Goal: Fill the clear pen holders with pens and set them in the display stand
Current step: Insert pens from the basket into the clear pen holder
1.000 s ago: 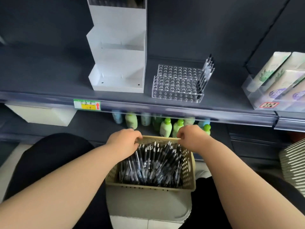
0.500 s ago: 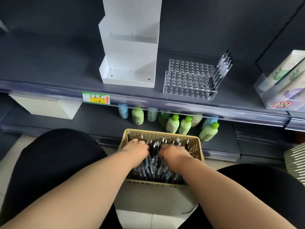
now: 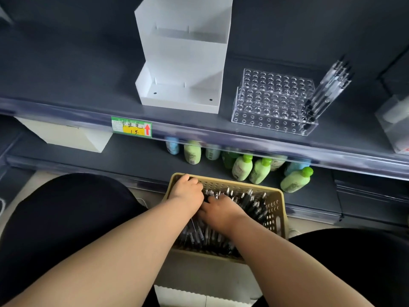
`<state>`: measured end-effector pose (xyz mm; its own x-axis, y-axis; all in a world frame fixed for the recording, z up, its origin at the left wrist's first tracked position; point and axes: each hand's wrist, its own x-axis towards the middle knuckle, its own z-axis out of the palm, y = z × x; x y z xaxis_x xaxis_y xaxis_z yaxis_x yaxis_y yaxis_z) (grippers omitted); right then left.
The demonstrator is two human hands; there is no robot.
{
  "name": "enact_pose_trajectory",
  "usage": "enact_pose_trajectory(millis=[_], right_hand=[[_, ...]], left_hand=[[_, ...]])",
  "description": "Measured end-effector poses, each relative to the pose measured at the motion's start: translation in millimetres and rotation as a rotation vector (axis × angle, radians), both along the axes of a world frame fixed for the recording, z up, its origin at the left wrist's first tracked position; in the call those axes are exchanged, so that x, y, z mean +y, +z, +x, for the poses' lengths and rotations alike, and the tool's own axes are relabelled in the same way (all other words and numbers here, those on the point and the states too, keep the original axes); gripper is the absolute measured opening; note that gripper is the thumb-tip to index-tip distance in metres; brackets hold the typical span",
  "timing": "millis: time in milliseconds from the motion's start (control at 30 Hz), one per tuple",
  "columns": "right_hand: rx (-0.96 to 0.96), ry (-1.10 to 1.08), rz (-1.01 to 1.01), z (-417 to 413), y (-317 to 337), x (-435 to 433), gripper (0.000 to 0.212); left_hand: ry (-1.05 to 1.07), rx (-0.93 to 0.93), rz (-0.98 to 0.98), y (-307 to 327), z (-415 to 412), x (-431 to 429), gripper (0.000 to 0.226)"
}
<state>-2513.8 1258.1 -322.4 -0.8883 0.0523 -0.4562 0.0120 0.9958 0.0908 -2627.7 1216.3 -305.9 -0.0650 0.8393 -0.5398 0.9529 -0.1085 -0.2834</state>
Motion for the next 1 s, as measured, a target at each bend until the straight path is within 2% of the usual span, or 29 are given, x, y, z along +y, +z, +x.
enact_pose_trajectory(millis=[167,267,367,500,600,700,833,900,1000], right_hand=[[0.032,0.032,-0.01,3.7,1.7,4.9,0.034],[0.076,-0.043,-0.052,10.7,3.8,6.4,0.044],[0.174,-0.183,-0.111,17.3,10.3,8.1,0.052],[0.404,-0.426,-0.247,25.0,25.2,7.8,0.029],[0.636,-0.646,-0.387,31.5,40.2,7.4,0.02],[0.806,-0.832,-0.523,35.6,57.0,10.2,0.01],[1.105,-0.964,-0.578,38.8,84.2,24.8,0.003],[1.245,-1.001,-0.579,43.5,105.7,37.9,0.015],[1.435,-1.009,-0.693,54.2,148.1,61.5,0.028]], left_hand=[[-0.073,0.036,0.045,7.1,-2.7,1.7,0.024],[-0.095,0.043,0.1,11.6,-1.6,-1.0,0.023],[-0.029,0.003,0.195,16.7,-2.2,-4.9,0.022],[0.111,-0.066,0.286,26.6,-5.8,-11.7,0.027],[0.188,-0.151,0.358,35.3,-6.8,-19.6,0.044],[0.241,-0.269,0.436,41.7,-5.7,-22.7,0.053],[0.462,-0.569,0.617,56.8,-1.9,-20.0,0.028],[0.573,-0.72,0.718,68.4,-0.7,-12.1,0.018],[0.667,-0.947,0.875,93.0,-0.7,9.2,0.014]])
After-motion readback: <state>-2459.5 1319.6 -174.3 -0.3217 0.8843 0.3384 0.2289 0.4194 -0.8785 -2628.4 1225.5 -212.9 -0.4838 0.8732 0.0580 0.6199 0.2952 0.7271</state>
